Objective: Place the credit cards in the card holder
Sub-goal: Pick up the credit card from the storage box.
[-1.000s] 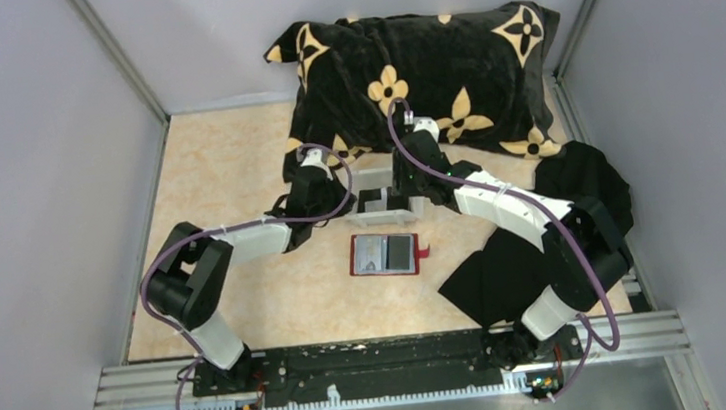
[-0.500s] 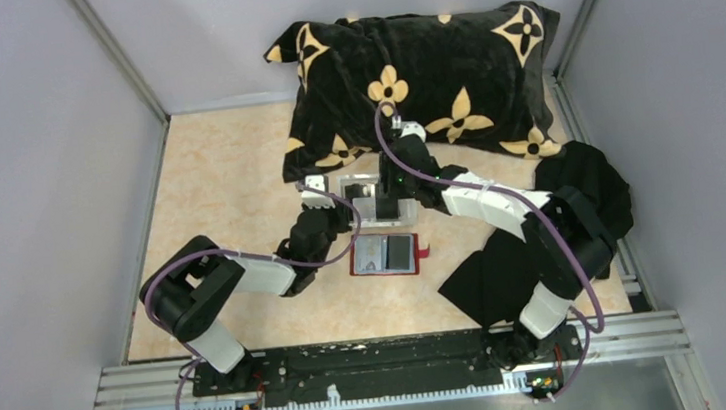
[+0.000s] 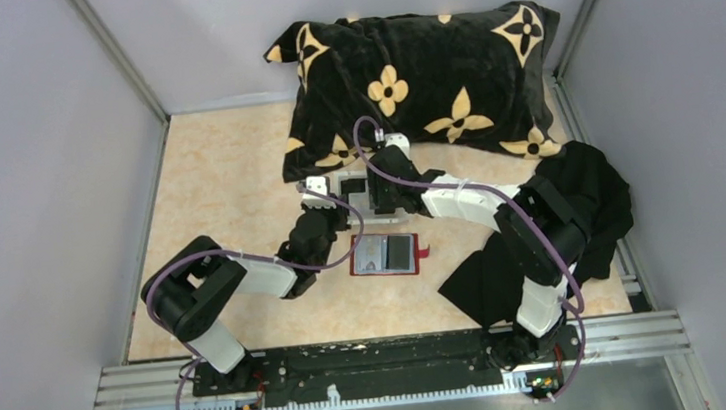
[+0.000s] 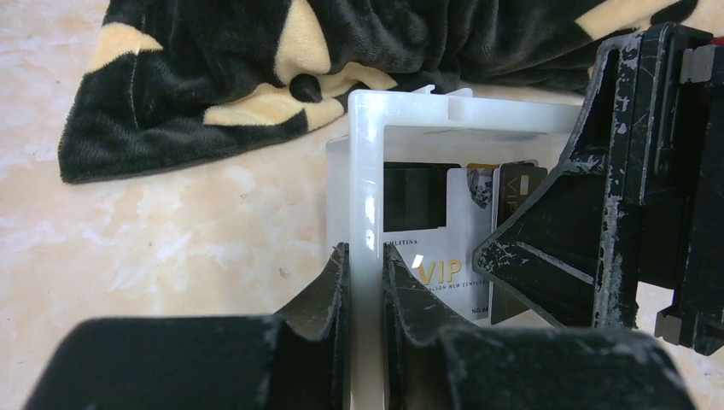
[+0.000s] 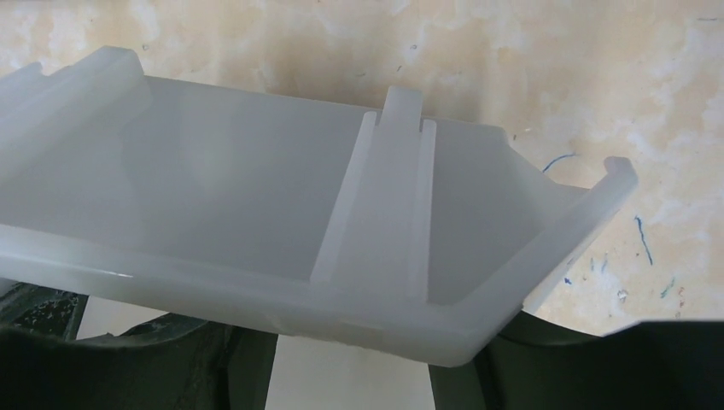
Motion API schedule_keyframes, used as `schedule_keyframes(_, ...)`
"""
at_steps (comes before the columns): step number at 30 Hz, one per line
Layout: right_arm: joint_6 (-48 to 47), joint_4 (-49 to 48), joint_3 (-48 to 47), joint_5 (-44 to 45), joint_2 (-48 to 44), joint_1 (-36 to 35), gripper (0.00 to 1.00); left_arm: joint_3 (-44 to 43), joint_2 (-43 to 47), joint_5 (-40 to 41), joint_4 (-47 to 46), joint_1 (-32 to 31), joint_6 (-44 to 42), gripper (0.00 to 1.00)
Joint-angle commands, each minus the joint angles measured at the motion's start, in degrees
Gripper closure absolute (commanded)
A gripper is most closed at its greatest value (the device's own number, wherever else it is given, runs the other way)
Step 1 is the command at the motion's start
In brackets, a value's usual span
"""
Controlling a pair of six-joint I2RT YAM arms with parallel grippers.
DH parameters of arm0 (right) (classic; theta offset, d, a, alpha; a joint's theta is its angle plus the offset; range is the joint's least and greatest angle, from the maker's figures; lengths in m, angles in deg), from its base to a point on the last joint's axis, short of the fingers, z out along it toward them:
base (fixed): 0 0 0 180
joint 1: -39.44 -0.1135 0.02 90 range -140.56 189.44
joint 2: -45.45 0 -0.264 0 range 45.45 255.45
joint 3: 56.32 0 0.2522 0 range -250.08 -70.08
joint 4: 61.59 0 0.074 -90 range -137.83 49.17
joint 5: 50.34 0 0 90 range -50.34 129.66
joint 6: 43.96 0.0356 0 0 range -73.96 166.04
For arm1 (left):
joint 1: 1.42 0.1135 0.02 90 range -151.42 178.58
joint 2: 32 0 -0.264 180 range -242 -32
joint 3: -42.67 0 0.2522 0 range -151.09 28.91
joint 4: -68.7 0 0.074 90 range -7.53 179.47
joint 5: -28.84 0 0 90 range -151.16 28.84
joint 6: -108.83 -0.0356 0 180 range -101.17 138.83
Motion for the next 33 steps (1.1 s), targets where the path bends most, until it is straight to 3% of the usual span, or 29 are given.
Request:
schedule_keyframes(1, -0.36, 2.1, -3.14, 5.32, 1.28, -0.25, 0.43, -0.42, 0.19, 0.65, -9.1, -0.23, 1.05, 1.0)
schedule_keyframes(14, 0.53, 5.72, -4.34, 10.76, 3.57, -0.24, 0.56, 0.05, 0.27, 0.95, -8.58, -0.23, 1.12, 1.0)
schedule_keyframes(24, 0.45, 5.67, -0.68, 13.85, -1.96, -0.24, 0.86, -0.02, -1.05, 0.64, -7.95, -0.22, 1.74, 1.0)
schedule_keyframes(33, 0.77, 6.66, 1.14, 13.92, -3.72, 0.55, 0.92, -0.23, -1.38, 0.59, -7.51, -0.23, 1.27, 1.0)
